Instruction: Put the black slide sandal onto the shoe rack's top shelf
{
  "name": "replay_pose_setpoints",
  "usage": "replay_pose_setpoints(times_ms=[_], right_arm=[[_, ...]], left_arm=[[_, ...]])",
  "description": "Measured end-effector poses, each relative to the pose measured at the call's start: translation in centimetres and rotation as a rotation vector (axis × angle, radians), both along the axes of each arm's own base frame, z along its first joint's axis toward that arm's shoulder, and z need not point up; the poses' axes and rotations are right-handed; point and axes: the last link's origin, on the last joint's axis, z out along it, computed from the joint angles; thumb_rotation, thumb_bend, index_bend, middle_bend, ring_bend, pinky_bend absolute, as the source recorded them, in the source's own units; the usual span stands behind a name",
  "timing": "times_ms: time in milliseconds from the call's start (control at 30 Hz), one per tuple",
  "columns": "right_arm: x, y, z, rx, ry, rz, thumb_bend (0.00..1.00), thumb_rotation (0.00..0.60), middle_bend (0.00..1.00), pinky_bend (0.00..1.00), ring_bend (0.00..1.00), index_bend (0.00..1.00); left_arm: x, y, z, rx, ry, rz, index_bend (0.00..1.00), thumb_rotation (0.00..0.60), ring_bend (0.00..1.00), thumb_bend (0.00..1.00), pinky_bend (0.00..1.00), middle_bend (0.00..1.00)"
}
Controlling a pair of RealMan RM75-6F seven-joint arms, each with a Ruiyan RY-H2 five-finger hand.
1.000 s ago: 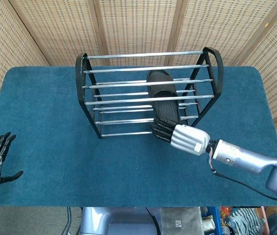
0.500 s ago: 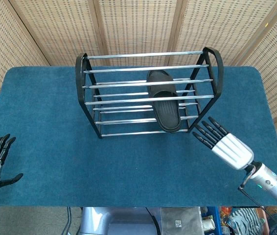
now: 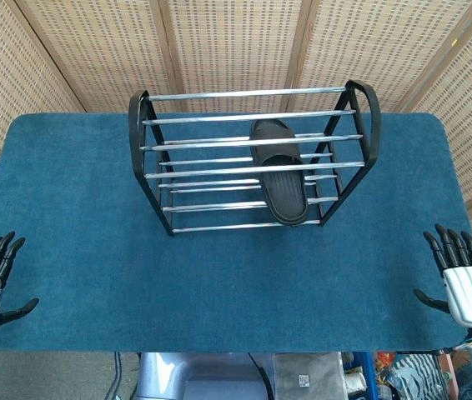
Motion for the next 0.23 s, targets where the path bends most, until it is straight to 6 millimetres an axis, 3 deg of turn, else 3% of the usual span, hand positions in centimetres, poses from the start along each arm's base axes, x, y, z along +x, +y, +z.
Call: replay_pose_setpoints(times_ms=[233], right_arm=[[0.64, 1.26, 0.22, -0.062, -0.097, -0.015, 0.00, 0.600, 0.00, 0.00, 0.00, 0.00]], left_arm=[[0.05, -0.15, -0.04, -0.009, -0.004, -0.004, 0.00, 0.600, 0.00, 0.14, 0.00, 0.00]])
